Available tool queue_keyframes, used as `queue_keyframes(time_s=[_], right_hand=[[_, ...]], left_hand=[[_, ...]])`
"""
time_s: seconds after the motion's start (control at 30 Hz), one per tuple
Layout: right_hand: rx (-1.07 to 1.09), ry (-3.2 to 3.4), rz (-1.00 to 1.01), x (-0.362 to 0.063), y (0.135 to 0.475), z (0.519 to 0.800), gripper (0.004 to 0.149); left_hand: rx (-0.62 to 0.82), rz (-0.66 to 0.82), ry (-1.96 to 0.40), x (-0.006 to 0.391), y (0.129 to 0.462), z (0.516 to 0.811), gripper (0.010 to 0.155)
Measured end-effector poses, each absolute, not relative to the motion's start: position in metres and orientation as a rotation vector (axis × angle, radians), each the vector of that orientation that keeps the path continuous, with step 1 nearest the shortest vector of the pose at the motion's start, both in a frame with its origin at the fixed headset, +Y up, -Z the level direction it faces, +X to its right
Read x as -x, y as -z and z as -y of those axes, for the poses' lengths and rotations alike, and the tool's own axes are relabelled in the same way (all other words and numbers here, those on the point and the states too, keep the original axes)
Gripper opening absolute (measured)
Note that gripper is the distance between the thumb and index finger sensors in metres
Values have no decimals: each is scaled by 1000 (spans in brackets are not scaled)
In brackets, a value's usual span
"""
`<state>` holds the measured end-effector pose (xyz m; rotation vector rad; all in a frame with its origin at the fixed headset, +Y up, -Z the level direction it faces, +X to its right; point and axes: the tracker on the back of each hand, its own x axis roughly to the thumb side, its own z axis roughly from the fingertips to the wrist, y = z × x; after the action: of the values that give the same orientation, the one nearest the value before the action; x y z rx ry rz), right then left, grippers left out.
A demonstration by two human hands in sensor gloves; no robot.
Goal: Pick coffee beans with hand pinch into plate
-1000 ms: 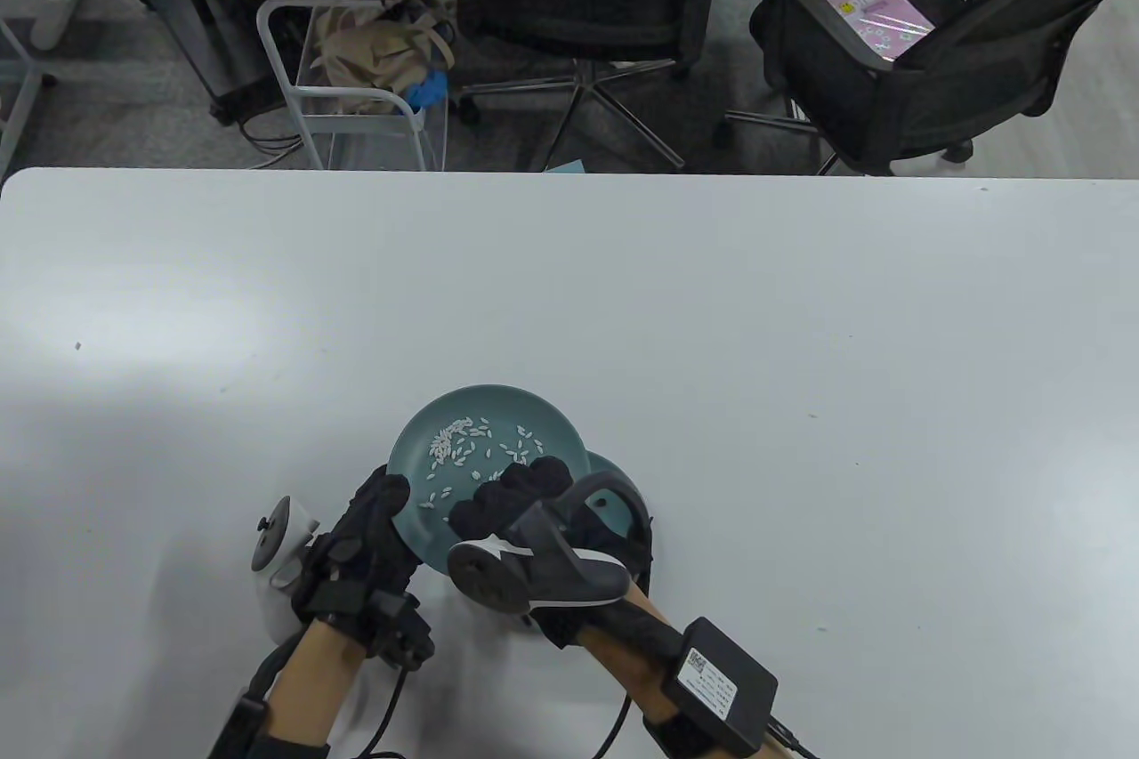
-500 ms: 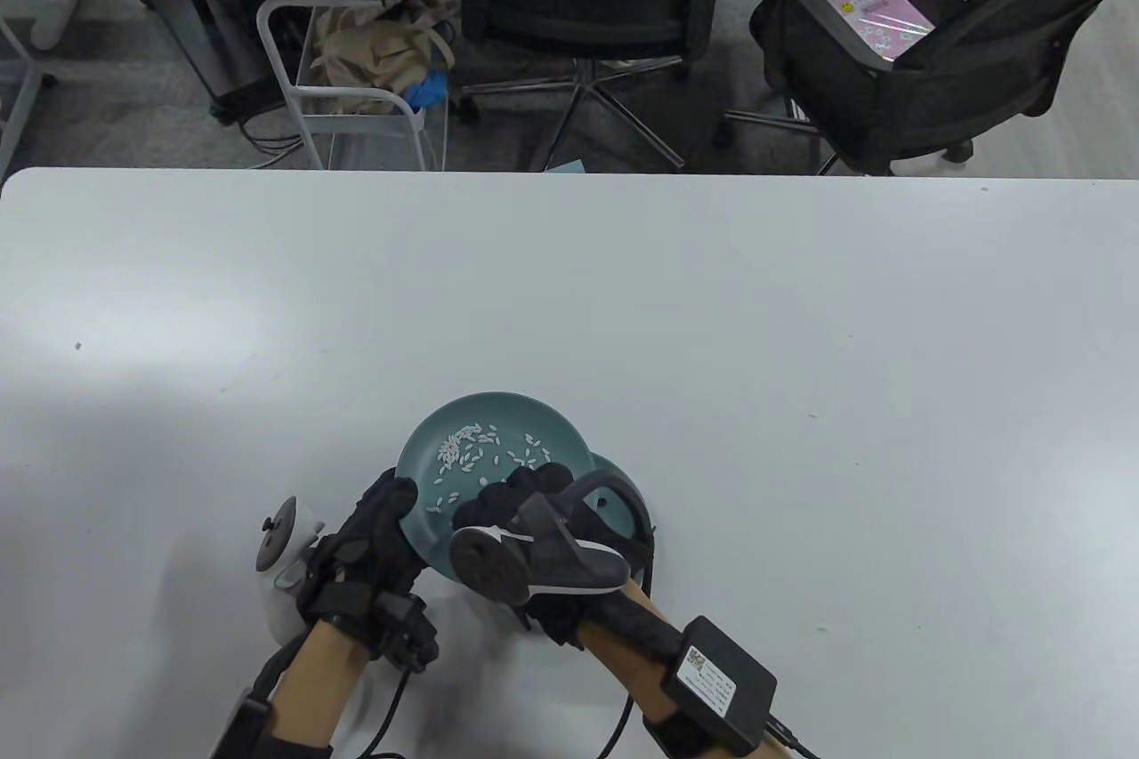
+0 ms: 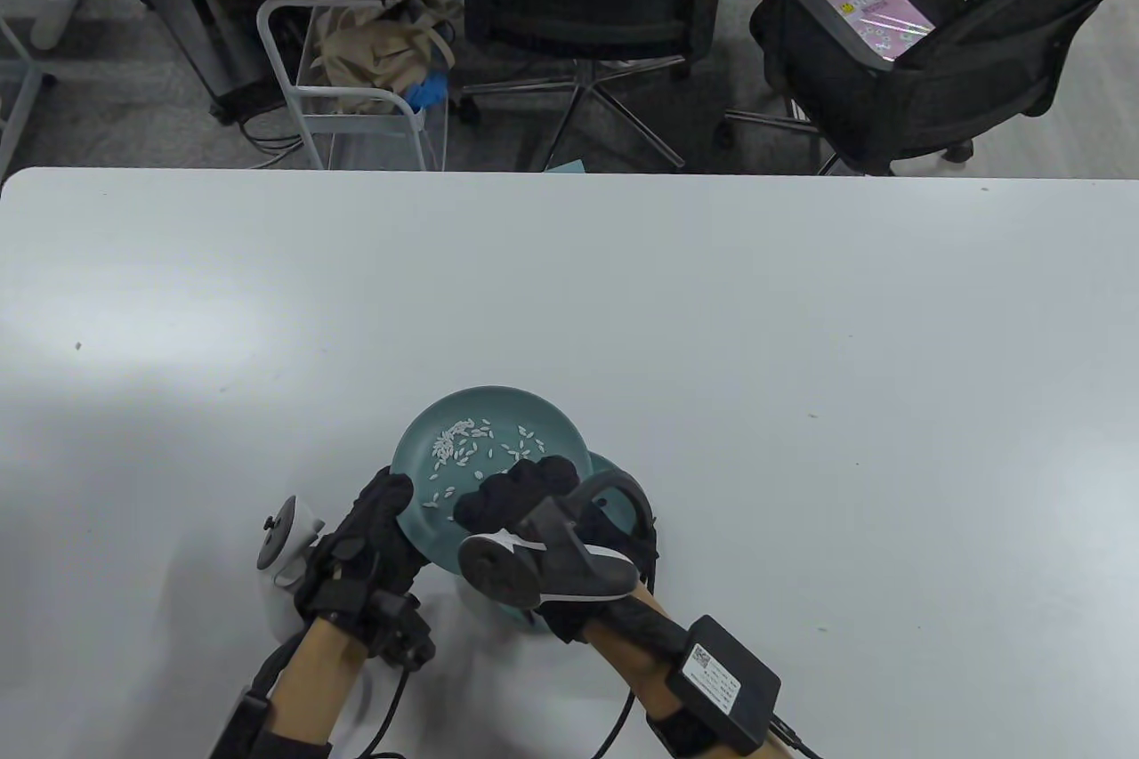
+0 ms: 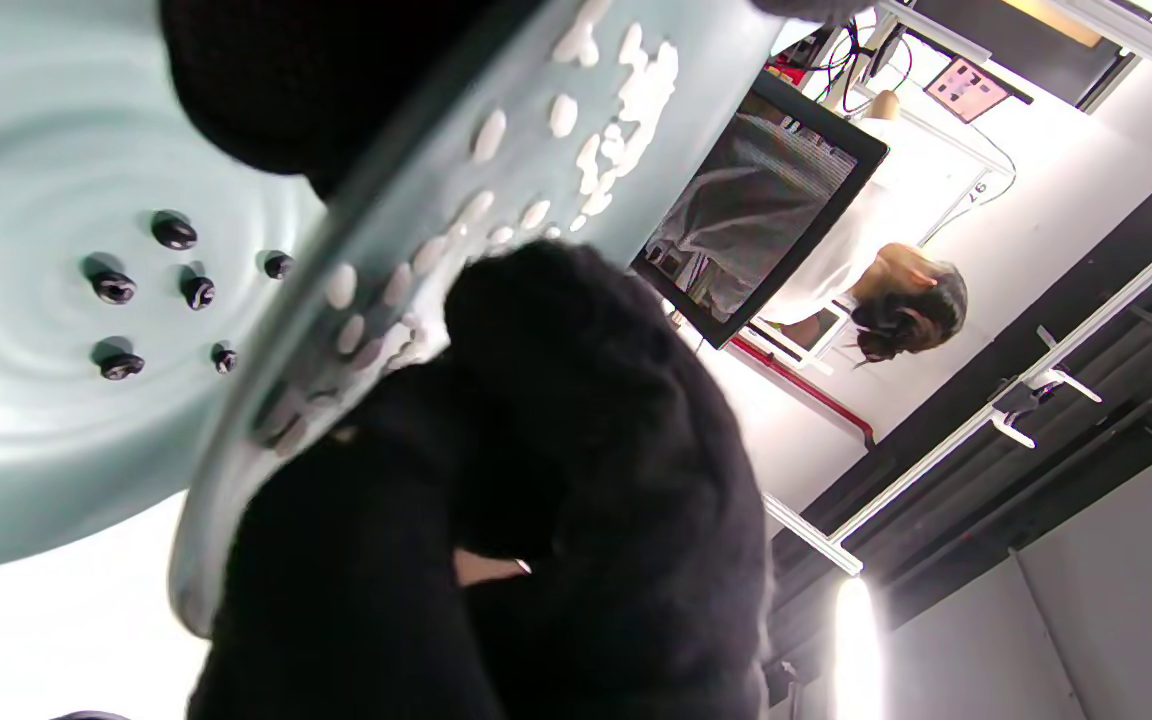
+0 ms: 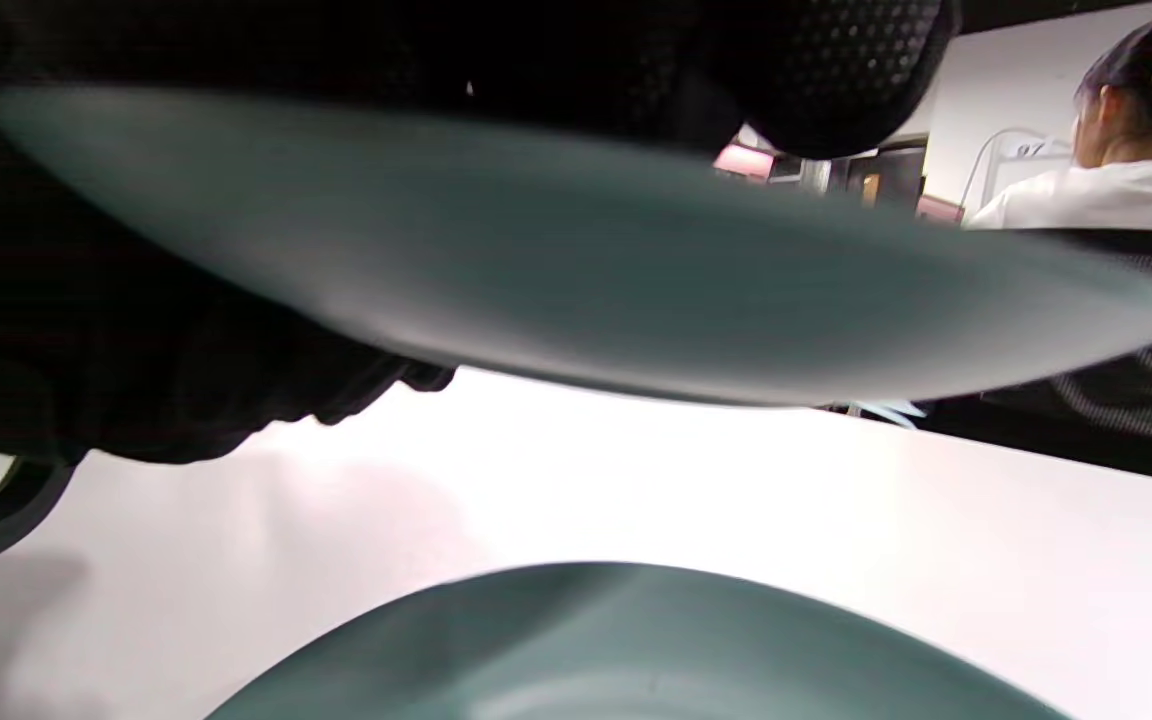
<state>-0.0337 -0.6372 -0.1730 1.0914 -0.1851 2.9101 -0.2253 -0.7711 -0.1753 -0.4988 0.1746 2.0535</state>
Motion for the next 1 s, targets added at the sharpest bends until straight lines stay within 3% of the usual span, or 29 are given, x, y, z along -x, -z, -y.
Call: queue_keyframes(time_s=[0.33, 0.63, 1.0], right_hand=[[-1054, -2876, 249, 27, 172, 635, 37], [-959, -2800, 429, 13, 166, 627, 35], [-829, -2789, 462, -4, 171, 625, 35]], left_hand=[[490, -167, -2066, 226, 176, 770, 59], [481, -171, -2083, 229, 176, 770, 60], [459, -183, -2106, 234, 176, 768, 60]])
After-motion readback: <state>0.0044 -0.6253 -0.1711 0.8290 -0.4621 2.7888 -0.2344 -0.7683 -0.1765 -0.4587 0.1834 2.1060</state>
